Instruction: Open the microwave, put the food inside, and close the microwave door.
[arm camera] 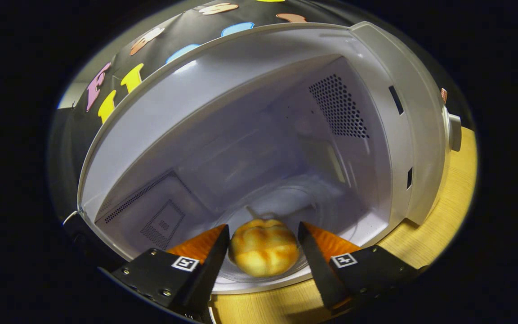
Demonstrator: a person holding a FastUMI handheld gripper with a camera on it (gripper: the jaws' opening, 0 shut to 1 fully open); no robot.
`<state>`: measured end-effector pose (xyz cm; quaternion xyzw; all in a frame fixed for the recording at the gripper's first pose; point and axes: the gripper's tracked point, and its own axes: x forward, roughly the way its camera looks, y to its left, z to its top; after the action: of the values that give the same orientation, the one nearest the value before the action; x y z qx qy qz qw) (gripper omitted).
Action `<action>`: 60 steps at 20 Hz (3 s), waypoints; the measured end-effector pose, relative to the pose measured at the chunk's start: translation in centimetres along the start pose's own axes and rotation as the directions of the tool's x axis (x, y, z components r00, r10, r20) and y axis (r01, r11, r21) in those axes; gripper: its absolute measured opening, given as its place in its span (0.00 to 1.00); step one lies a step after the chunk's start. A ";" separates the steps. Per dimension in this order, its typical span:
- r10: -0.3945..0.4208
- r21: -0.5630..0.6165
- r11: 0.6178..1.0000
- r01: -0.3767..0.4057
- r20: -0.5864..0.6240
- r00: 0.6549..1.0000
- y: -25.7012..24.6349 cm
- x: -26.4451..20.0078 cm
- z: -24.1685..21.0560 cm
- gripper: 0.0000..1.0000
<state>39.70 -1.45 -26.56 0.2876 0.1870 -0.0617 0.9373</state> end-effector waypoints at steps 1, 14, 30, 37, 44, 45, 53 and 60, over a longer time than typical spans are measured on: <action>0.004 -0.001 1.000 -0.004 0.001 1.000 0.1 0.0 0.1 0.98; -0.012 -0.168 0.985 0.031 0.111 0.994 1.0 -10.7 5.2 0.98; 0.182 -0.428 0.900 -0.077 0.211 0.960 9.8 -31.6 6.8 0.98; 0.295 -0.506 0.848 -0.161 0.197 0.935 15.3 -38.1 4.1 0.98; 0.385 -0.553 0.794 -0.252 0.137 0.913 20.2 -41.9 -0.5 0.98; 0.398 -0.559 0.784 -0.269 0.122 0.909 20.8 -42.2 -1.3 0.98; 0.472 -0.584 0.703 -0.407 -0.046 0.881 23.0 -42.7 -9.8 0.98; 0.416 -0.575 0.689 -0.441 -0.184 0.890 21.1 -40.2 -16.5 0.98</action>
<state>2.16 25.63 -12.82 0.0114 0.1424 0.2269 0.9634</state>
